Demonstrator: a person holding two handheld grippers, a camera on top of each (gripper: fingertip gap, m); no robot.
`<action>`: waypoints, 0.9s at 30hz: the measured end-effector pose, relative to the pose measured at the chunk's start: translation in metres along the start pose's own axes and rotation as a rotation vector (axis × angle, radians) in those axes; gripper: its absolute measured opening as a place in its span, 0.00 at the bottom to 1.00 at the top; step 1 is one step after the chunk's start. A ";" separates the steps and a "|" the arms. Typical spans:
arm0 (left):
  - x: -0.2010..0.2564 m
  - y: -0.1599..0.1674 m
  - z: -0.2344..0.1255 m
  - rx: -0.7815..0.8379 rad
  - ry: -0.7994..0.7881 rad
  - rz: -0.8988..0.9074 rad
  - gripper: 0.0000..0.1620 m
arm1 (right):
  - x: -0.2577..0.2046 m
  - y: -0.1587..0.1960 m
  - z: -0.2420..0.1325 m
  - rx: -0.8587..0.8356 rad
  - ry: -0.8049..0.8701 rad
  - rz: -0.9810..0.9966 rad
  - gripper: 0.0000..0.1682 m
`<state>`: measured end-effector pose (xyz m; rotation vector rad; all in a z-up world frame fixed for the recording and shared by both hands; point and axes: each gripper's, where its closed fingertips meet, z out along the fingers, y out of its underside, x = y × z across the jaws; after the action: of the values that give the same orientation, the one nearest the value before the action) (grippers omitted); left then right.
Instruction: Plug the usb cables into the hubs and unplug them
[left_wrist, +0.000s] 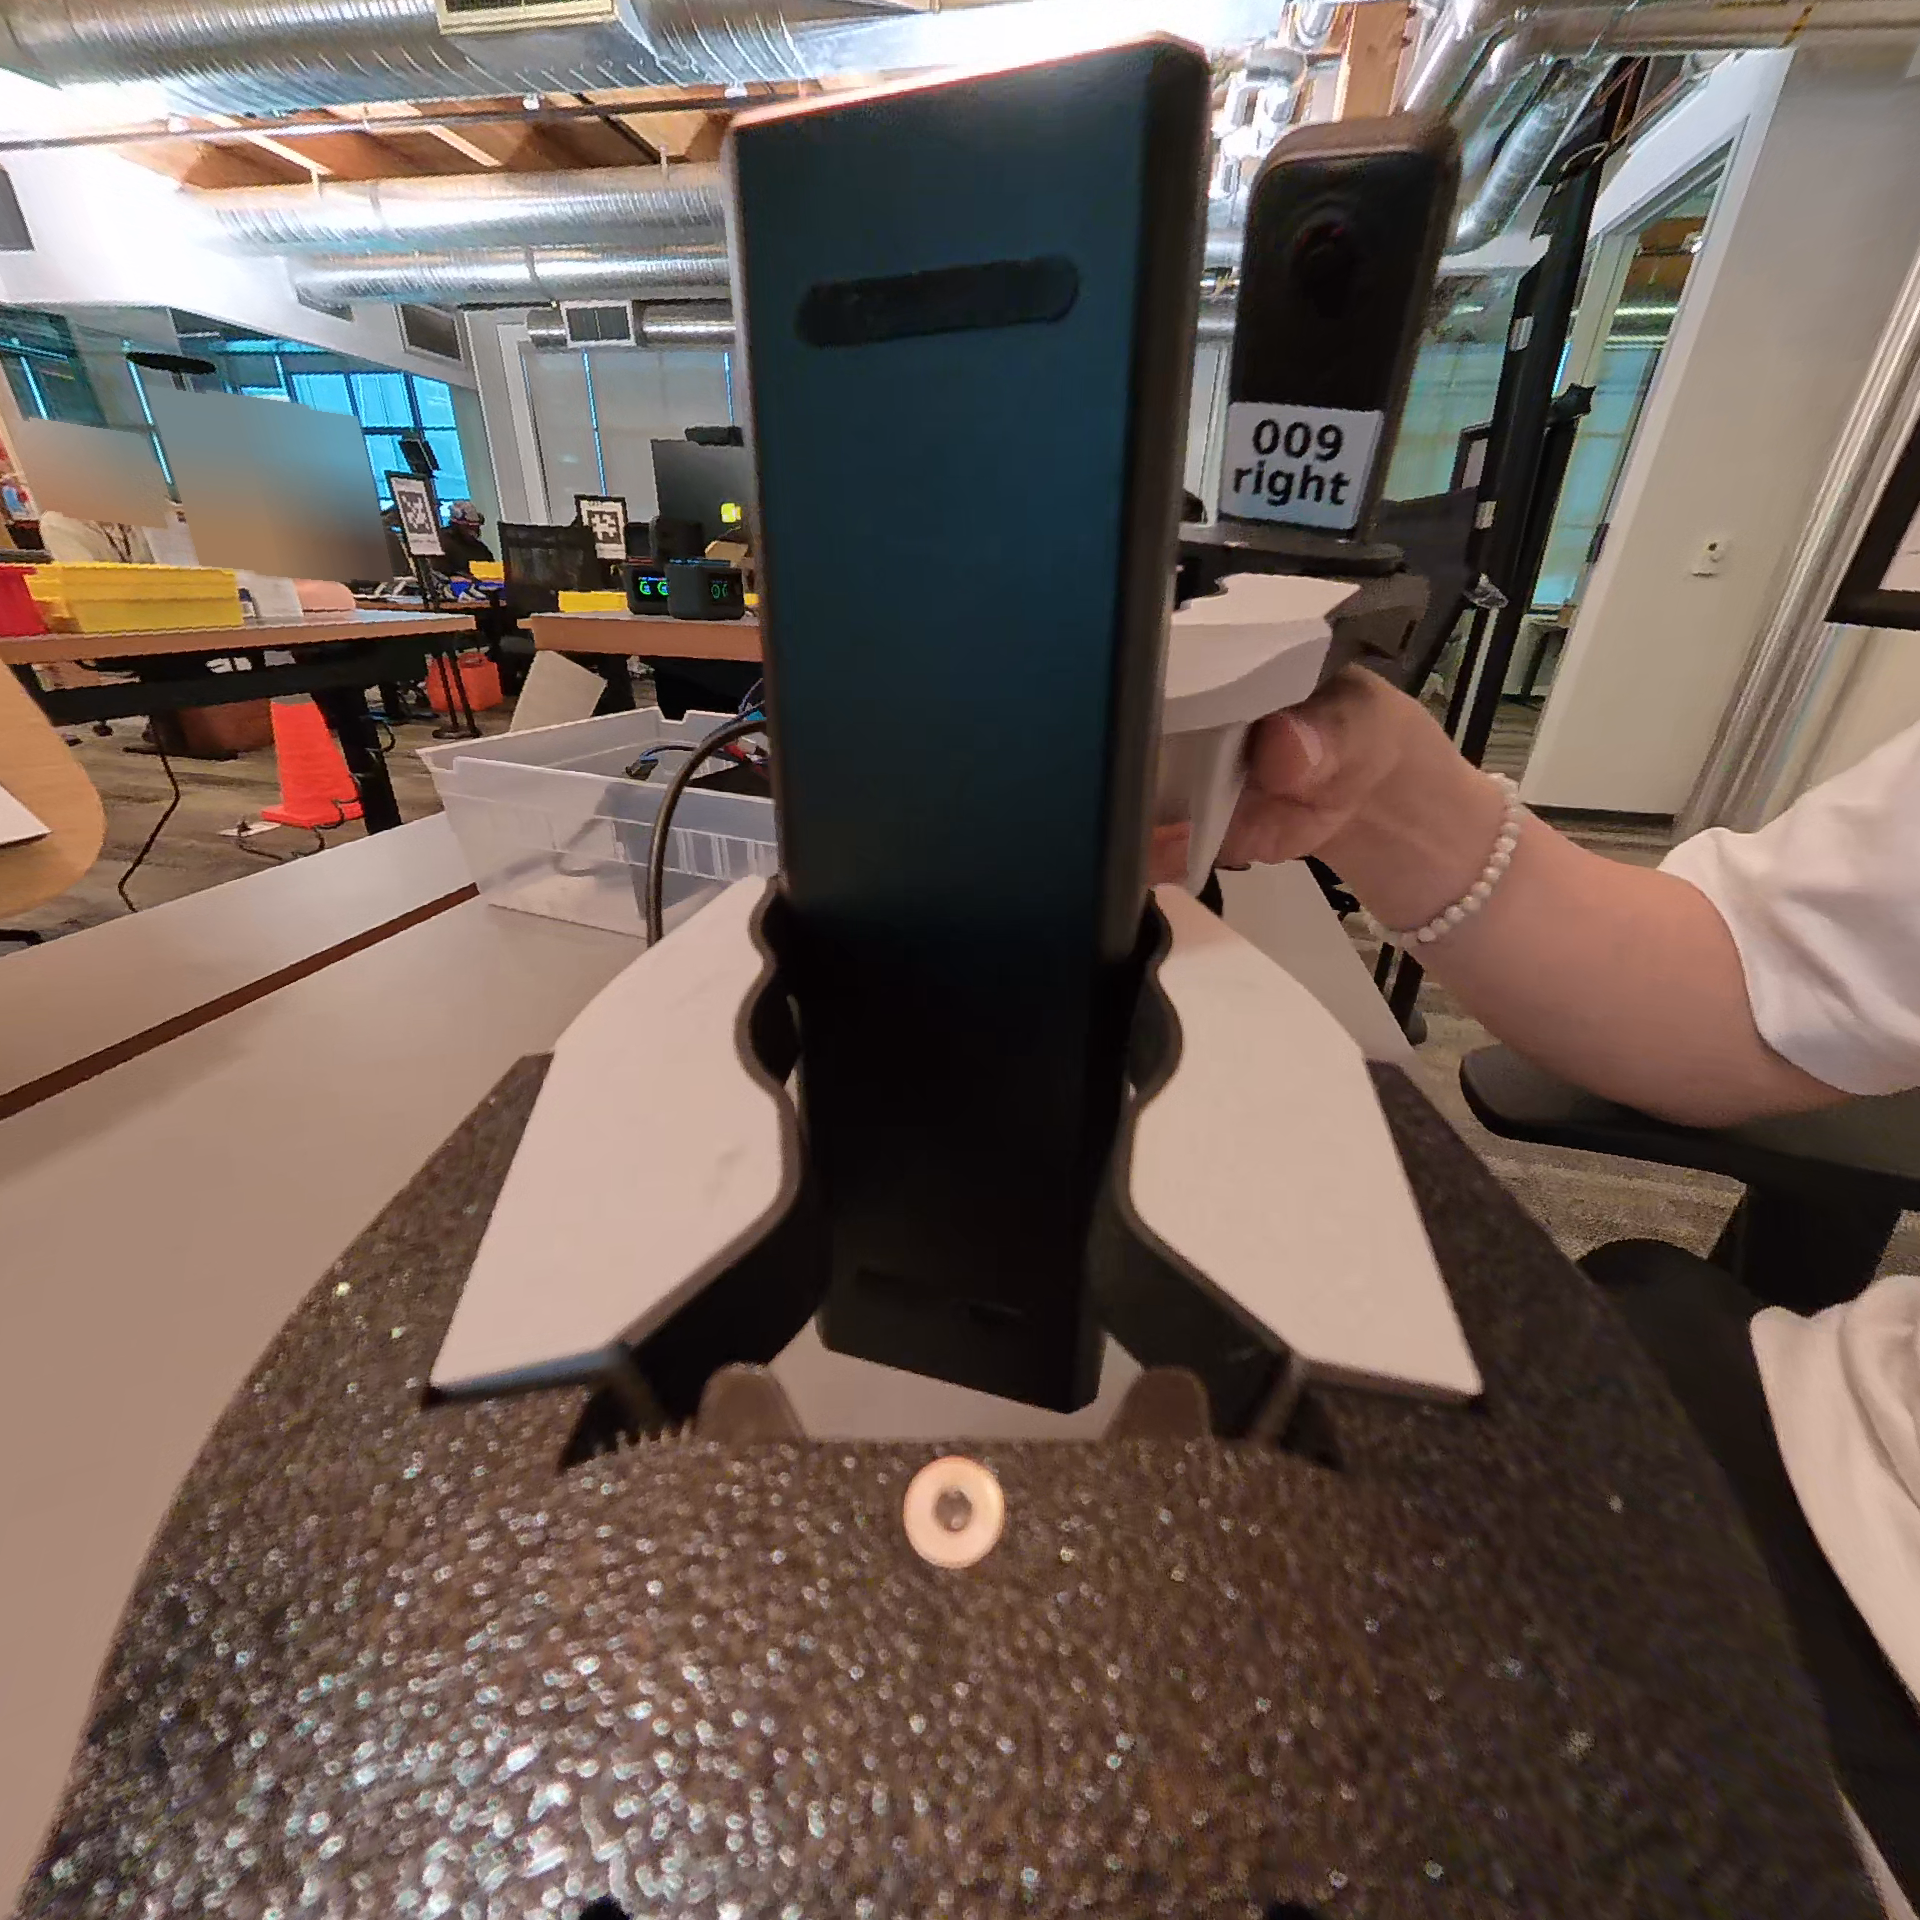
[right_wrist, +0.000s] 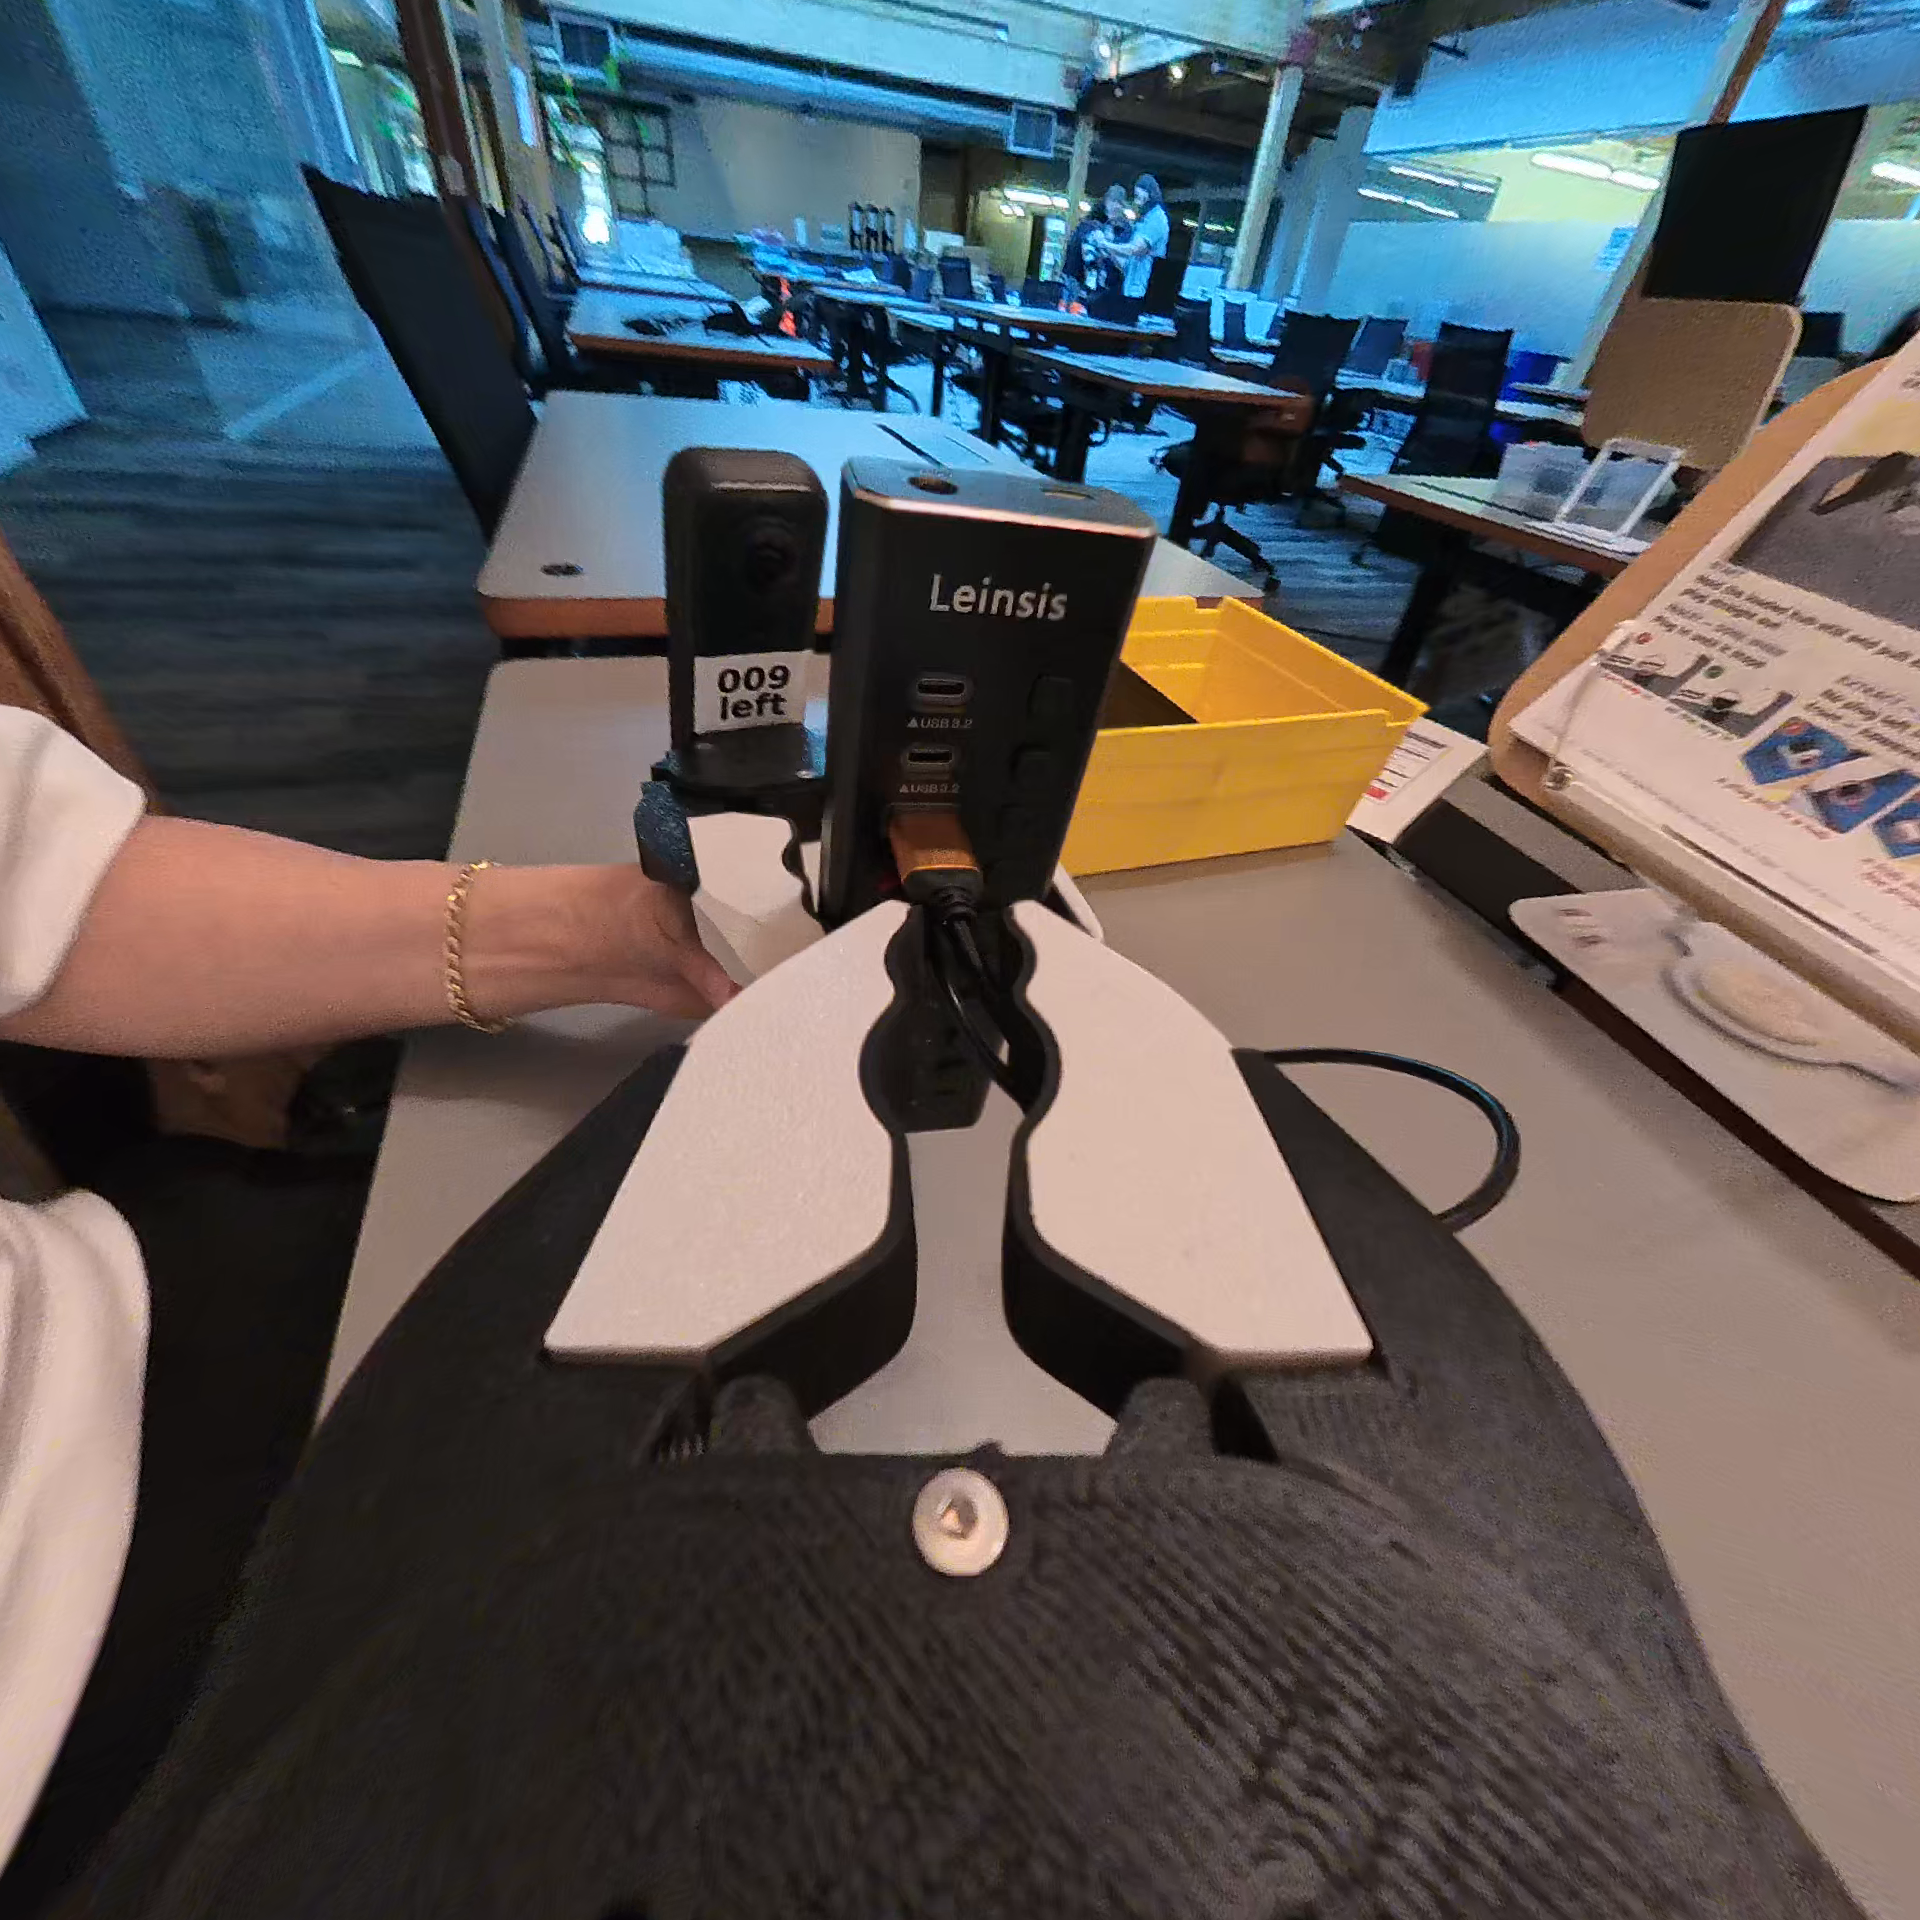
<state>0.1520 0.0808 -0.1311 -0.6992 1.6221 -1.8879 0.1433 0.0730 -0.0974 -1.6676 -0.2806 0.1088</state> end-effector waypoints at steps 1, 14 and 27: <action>0.000 0.000 0.000 0.003 0.004 -0.002 0.38 | -0.001 0.000 0.001 0.006 -0.010 0.011 0.07; 0.005 0.001 -0.004 0.054 0.056 -0.010 0.38 | -0.011 -0.005 0.004 0.071 -0.104 0.050 0.04; 0.014 0.020 -0.001 -0.127 0.092 0.026 0.38 | -0.025 0.001 0.010 0.020 -0.161 0.035 0.04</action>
<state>0.1427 0.0687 -0.1510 -0.6476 1.8128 -1.8352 0.1173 0.0765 -0.1023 -1.6470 -0.3709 0.2724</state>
